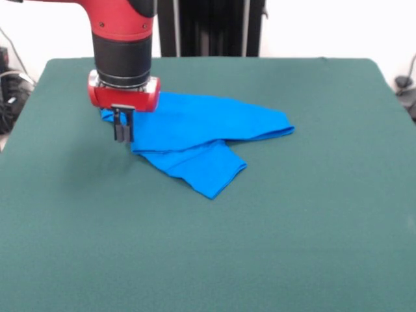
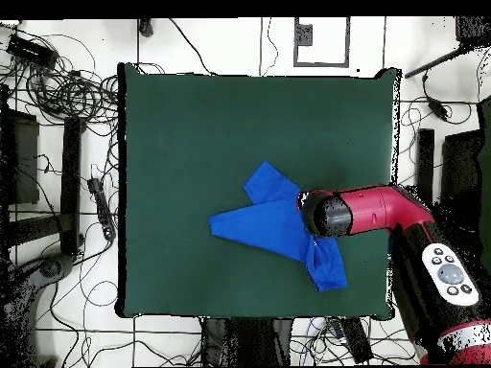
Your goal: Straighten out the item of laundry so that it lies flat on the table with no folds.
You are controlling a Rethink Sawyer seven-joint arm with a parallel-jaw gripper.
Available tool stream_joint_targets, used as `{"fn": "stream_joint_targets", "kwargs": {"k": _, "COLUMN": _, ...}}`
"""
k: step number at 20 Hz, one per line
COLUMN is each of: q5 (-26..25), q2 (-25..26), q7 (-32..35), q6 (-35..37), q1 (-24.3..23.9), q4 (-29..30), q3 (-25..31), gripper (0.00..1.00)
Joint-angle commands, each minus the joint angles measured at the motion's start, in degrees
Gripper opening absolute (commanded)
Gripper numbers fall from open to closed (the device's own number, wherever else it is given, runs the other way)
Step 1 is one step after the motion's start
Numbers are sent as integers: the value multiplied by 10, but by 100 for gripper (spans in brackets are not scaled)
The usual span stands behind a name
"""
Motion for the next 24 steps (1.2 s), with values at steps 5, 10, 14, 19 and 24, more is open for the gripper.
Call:
{"fn": "stream_joint_targets", "kwargs": {"k": 5, "q5": 26, "q2": 11, "q7": 5, "q6": -7, "q1": 34, "q4": 30, "q3": -1, "gripper": 0}}
{"fn": "stream_joint_targets", "kwargs": {"k": 10, "q5": 28, "q2": 15, "q7": -5, "q6": -27, "q1": 22, "q4": 35, "q3": 11, "gripper": 100}}
{"fn": "stream_joint_targets", "kwargs": {"k": 14, "q5": 34, "q2": 13, "q7": -26, "q6": 5, "q1": 25, "q4": 39, "q3": 11, "gripper": 100}}
{"fn": "stream_joint_targets", "kwargs": {"k": 19, "q5": 36, "q2": 26, "q7": -17, "q6": -10, "q1": 21, "q4": 54, "q3": 9, "gripper": 100}}
{"fn": "stream_joint_targets", "kwargs": {"k": 24, "q5": 31, "q2": 41, "q7": -7, "q6": -21, "q1": 29, "q4": 48, "q3": 4, "gripper": 100}}
